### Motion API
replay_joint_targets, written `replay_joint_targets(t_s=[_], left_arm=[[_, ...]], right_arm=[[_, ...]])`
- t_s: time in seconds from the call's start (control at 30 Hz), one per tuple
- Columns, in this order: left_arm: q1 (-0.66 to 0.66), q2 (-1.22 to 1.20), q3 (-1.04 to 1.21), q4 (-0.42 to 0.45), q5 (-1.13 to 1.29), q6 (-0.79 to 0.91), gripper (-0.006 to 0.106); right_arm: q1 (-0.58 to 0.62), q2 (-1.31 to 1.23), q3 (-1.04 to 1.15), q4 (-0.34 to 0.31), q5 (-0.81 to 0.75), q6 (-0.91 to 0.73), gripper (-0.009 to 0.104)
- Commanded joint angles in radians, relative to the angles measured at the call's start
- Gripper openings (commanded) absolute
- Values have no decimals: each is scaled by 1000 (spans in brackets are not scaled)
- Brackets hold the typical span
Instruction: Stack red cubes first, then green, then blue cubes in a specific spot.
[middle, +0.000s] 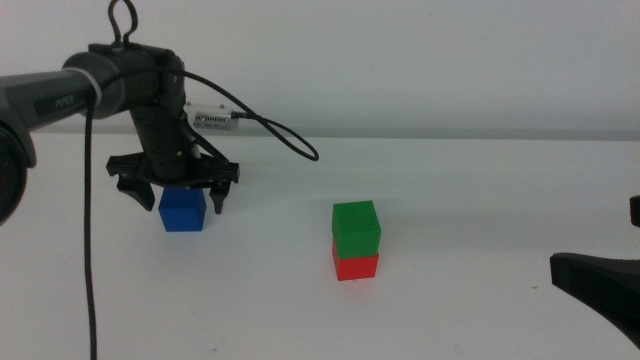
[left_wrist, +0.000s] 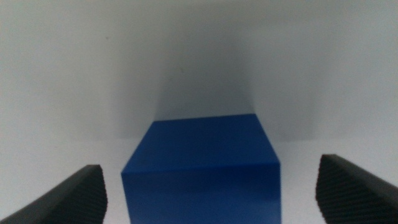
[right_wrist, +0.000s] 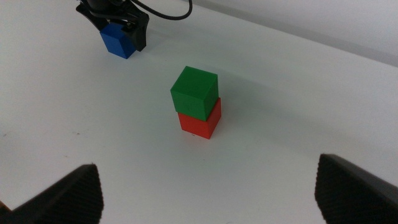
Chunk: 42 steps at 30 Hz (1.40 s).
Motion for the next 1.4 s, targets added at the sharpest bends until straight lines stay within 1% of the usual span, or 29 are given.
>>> replay_joint_targets(t_s=[0.0,0.1,0.13,0.2,0.27,0.33,0.37,0.4,0.5,0.57,0.6,0.63,0.67,0.73,0.77,0.8,0.93,1.07,1.3,1.37], left_arm=[[-3,2,-6,9,-15,-12,85],[2,2,-6,13,-19,-13,73],[6,2,-6,10,-19,-13,65],[13,2,-6,-15,-15,19,47],[32,0,-6,-89,16,55,28],[58,-22,-6,-169,68,75,12],[67,-43,-4,-192,105,78,4],[67,-72,-2,-194,138,70,-2],[27,-217,72,-125,167,-25,-2],[-42,-340,154,-82,157,-163,-2],[-76,-382,181,-71,153,-275,-2],[-126,-421,193,-47,155,-393,-2],[-182,-448,193,-11,157,-463,-2],[-294,-461,152,75,168,-523,-2],[-341,-448,108,92,202,-548,-2],[-373,-430,52,95,249,-571,-2],[-498,-329,-97,83,244,-613,-2],[-576,-224,-195,76,244,-624,-2],[-591,-147,-236,78,244,-652,-2],[-591,-139,-236,102,244,-659,-2]], right_arm=[[-5,-4,-6,-6,-9,2,91],[-5,-4,-6,-6,-9,2,91],[-5,-4,-6,-6,-9,2,91],[-5,-4,-6,-6,-9,2,91],[-5,-4,-6,-6,-9,2,91],[-5,-4,-6,-6,-9,2,91],[-5,-4,-6,-6,-9,2,91],[-5,-4,-6,-6,-9,2,91],[-5,-4,-6,-6,-9,2,91],[-5,-4,-6,-6,-9,2,91],[-5,-4,-6,-6,-9,2,91],[-5,-4,-6,-6,-9,2,91],[-5,-4,-6,-6,-9,2,91],[-5,-4,-6,-6,-9,2,91],[-5,-4,-6,-6,-9,2,91],[-5,-4,-6,-6,-9,2,91],[-5,-4,-6,-6,-9,2,91],[-5,-4,-6,-6,-9,2,91],[-5,-4,-6,-6,-9,2,91],[-5,-4,-6,-6,-9,2,91]])
